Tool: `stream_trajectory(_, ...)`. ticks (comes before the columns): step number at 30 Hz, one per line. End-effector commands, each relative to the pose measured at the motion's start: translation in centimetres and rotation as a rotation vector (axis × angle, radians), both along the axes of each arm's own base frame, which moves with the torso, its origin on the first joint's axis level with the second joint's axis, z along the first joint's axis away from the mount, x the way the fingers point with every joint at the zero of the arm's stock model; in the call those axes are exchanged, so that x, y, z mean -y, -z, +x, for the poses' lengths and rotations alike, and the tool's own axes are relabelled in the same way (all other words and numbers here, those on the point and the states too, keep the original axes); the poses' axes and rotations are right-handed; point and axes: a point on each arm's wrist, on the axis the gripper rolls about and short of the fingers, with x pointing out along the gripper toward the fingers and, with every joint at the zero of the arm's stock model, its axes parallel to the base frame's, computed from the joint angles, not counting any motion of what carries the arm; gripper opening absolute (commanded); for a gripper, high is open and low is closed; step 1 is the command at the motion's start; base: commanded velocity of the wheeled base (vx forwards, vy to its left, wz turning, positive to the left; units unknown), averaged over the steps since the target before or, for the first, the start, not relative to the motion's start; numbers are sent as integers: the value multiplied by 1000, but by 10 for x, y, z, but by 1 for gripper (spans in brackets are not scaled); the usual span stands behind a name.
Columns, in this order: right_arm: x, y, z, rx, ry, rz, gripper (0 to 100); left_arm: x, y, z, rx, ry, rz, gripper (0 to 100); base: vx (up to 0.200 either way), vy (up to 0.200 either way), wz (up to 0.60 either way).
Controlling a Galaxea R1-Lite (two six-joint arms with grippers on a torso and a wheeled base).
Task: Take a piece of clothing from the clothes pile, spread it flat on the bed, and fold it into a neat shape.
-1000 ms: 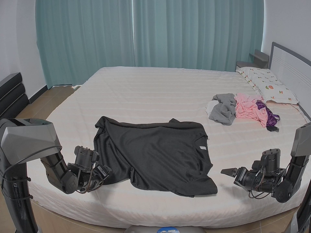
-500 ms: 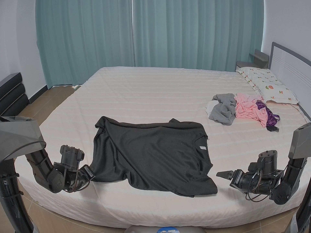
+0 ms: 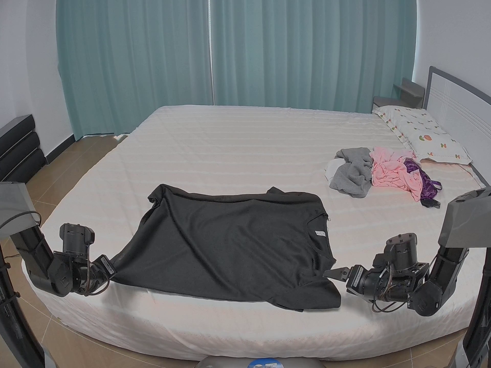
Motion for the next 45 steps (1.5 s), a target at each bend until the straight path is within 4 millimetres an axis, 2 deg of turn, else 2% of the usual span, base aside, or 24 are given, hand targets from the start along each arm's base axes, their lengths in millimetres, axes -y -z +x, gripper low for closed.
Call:
stream_trajectory(1,-9,1,15,-6,-14,-3,100,-14,-3,-1,6,-29,17,0,0,0,0)
stream_trajectory(4,-16,1,26,-29,-23,-14,100,-24,-8,-3,19,-30,20,0,0,0,0)
stream_trajectory(10,-31,9,38,-59,-51,-33,100,-23,-4,-7,-1,-1,-12,0,0,0,0)
stream_trajectory(11,-37,12,45,-77,-58,-45,100,-22,-4,-7,1,1,-13,0,0,0,0)
stream_trajectory(13,-39,13,48,-81,-59,-48,100,-22,-5,-7,4,1,-13,0,0,0,0)
stream_trajectory(18,-46,25,68,-87,-19,-134,100,-23,-6,-4,11,5,-9,0,0,0,0)
stream_trajectory(23,-46,22,77,-68,1,-162,100,-23,-4,-2,9,8,-8,0,0,0,0)
stream_trajectory(24,-44,18,82,-47,19,-162,0,-23,-4,-1,12,8,-8,0,0,0,0)
stream_trajectory(30,-37,11,99,-18,72,-167,0,-22,-7,4,29,11,-6,0,0,0,0)
stream_trajectory(36,-28,-8,134,66,127,-130,0,-24,-4,14,38,11,-4,0,0,0,0)
stream_trajectory(39,-30,-7,146,71,133,-127,0,-24,-1,18,39,10,-8,0,0,0,0)
stream_trajectory(41,-32,-7,151,71,132,-128,0,-23,-1,19,40,11,-8,0,0,0,0)
stream_trajectory(44,-31,-10,146,51,117,-127,0,-21,0,18,35,16,-12,0,0,0,0)
stream_trajectory(45,-29,-11,139,21,91,-133,0,-19,1,17,29,22,-15,0,0,0,0)
